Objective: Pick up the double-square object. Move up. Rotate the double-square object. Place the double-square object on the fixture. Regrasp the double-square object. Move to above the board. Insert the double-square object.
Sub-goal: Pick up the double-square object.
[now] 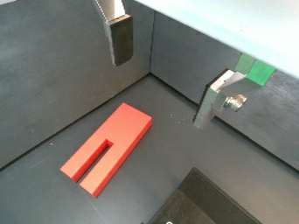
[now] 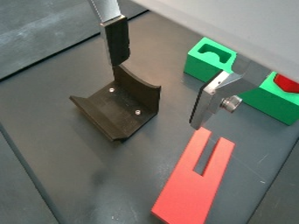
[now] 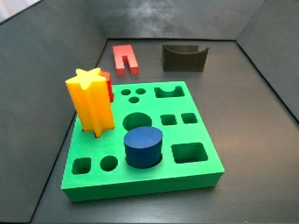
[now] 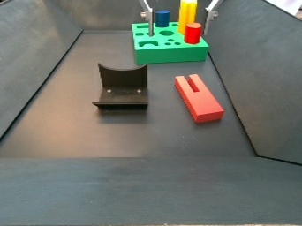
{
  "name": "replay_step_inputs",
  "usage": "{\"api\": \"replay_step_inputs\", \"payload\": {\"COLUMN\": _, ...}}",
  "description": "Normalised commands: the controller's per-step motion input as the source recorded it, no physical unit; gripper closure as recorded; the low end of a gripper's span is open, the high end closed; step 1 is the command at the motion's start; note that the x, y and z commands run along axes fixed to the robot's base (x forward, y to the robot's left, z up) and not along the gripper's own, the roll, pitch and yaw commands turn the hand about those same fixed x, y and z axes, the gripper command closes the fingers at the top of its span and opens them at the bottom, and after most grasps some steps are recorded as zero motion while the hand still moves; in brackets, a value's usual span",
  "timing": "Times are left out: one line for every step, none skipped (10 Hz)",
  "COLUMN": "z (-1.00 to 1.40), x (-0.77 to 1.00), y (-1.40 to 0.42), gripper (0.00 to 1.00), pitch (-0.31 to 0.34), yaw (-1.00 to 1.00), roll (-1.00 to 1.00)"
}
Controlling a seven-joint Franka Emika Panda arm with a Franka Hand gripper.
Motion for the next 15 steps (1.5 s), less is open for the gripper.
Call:
{"api": "replay_step_inputs", "payload": {"z": 0.0, "x": -0.03, "y": 0.03, "gripper": 0.0, "pitch": -0.024, "yaw": 0.0, "roll": -0.05}}
{"api": "replay_step_inputs", "payload": {"z": -0.02, "x": 0.0, "y": 0.0, "gripper": 0.0, "pitch": 0.0, "yaw": 0.03, "roll": 0.0}}
{"api": "replay_step_inputs", "payload": {"z": -0.25, "x": -0.01, "y": -0.19, "gripper": 0.0, "pitch": -0.009, "yaw": 0.31, "roll": 0.06}}
{"api": "replay_step_inputs", "payload": {"z": -0.47, "x": -0.39, "y": -0.23, "gripper": 0.0, "pitch": -0.161, "yaw": 0.35, "roll": 0.26}}
{"api": "replay_step_inputs", "payload": {"z": -0.54, "x": -0.36, "y": -0.22, "gripper": 0.0, "pitch": -0.179, "yaw": 0.38, "roll": 0.18}}
{"api": "replay_step_inputs", "payload": {"z": -0.62, "x": -0.34, "y": -0.19, "gripper": 0.0, "pitch": -0.224, "yaw": 0.45, "roll": 0.15}}
{"api": "replay_step_inputs", "payload": {"z": -0.67, "x": -0.41, "y": -0.2, "gripper": 0.0, "pitch": -0.247, "yaw": 0.47, "roll": 0.13}}
{"api": "replay_step_inputs", "payload": {"z": -0.74, "x": -0.25, "y": -0.13, "gripper": 0.0, "pitch": -0.226, "yaw": 0.34, "roll": 0.01}}
{"api": "replay_step_inputs", "payload": {"z": -0.77, "x": -0.14, "y": 0.01, "gripper": 0.0, "pitch": -0.181, "yaw": 0.05, "roll": -0.06}}
{"api": "replay_step_inputs", "payload": {"z": -0.73, "x": -0.13, "y": 0.0, "gripper": 0.0, "pitch": -0.18, "yaw": 0.0, "roll": -0.11}}
{"api": "replay_step_inputs", "payload": {"z": -0.73, "x": -0.15, "y": 0.0, "gripper": 0.0, "pitch": -0.164, "yaw": 0.0, "roll": -0.12}}
{"api": "replay_step_inputs", "payload": {"z": -0.75, "x": -0.19, "y": 0.0, "gripper": 0.0, "pitch": -0.126, "yaw": 0.01, "roll": -0.14}}
{"api": "replay_step_inputs", "payload": {"z": -0.75, "x": -0.27, "y": -0.04, "gripper": 0.0, "pitch": -0.153, "yaw": 0.04, "roll": -0.09}}
{"api": "replay_step_inputs", "payload": {"z": -0.72, "x": -0.25, "y": -0.06, "gripper": 0.0, "pitch": -0.156, "yaw": 0.05, "roll": -0.1}}
{"api": "replay_step_inputs", "payload": {"z": -0.69, "x": -0.23, "y": -0.07, "gripper": 0.0, "pitch": -0.166, "yaw": 0.06, "roll": -0.11}}
